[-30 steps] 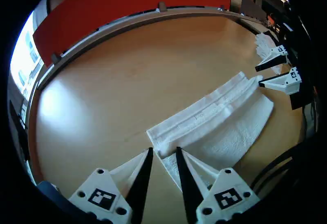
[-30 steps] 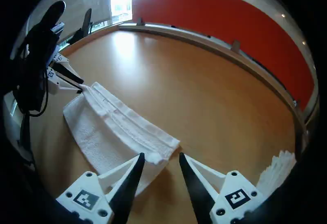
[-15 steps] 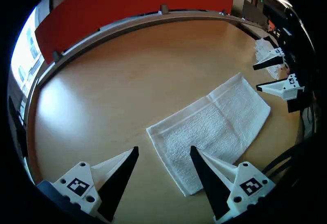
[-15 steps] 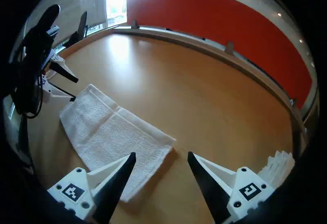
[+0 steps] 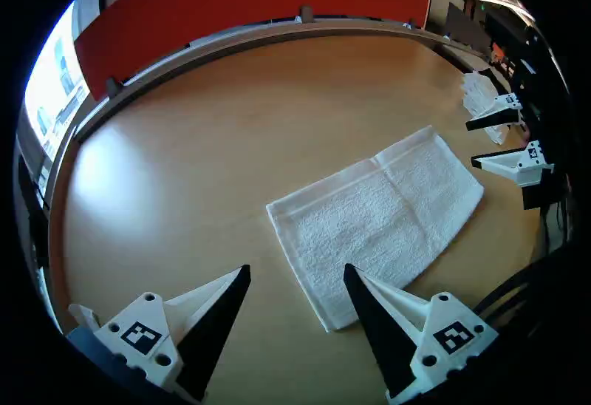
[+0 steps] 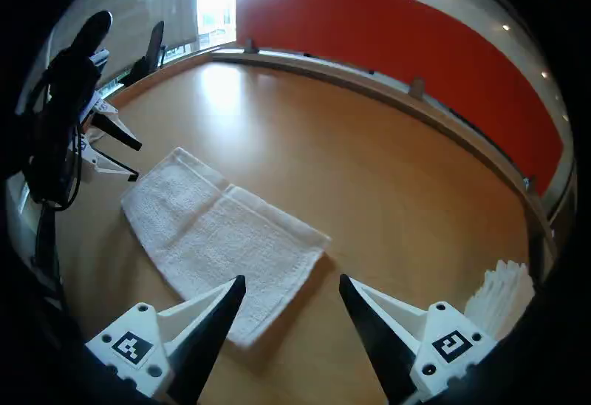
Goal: Fold towel
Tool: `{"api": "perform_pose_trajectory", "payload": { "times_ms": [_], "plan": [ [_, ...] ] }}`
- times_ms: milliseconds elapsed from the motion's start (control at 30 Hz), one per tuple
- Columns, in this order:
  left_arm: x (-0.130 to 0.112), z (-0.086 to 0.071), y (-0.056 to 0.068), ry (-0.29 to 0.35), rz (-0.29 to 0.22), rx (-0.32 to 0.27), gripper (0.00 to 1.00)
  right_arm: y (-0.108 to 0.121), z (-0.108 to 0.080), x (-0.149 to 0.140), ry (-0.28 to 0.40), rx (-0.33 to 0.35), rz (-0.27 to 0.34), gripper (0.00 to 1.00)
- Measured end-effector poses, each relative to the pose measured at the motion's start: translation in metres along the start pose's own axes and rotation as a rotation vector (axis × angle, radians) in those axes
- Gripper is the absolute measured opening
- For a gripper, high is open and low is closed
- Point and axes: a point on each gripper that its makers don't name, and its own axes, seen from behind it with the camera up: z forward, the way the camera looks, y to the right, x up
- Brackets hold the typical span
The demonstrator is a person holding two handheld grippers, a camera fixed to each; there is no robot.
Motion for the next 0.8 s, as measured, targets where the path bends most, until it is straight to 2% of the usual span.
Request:
{"api": "perform_pose_trajectory", "payload": {
  "times_ms": [467, 800],
  "plan": [
    [-0.037, -0.021, 0.011, -0.005, -0.052, 0.005, 0.94, -0.014, -0.027, -0.031, -0.007, -0.009, 0.029, 0.98],
    [-0.043, -0.026, 0.013, 0.002, -0.079, 0.016, 0.94, -0.017, -0.027, -0.035, -0.010, 0.003, 0.026, 0.98]
  ]
}}
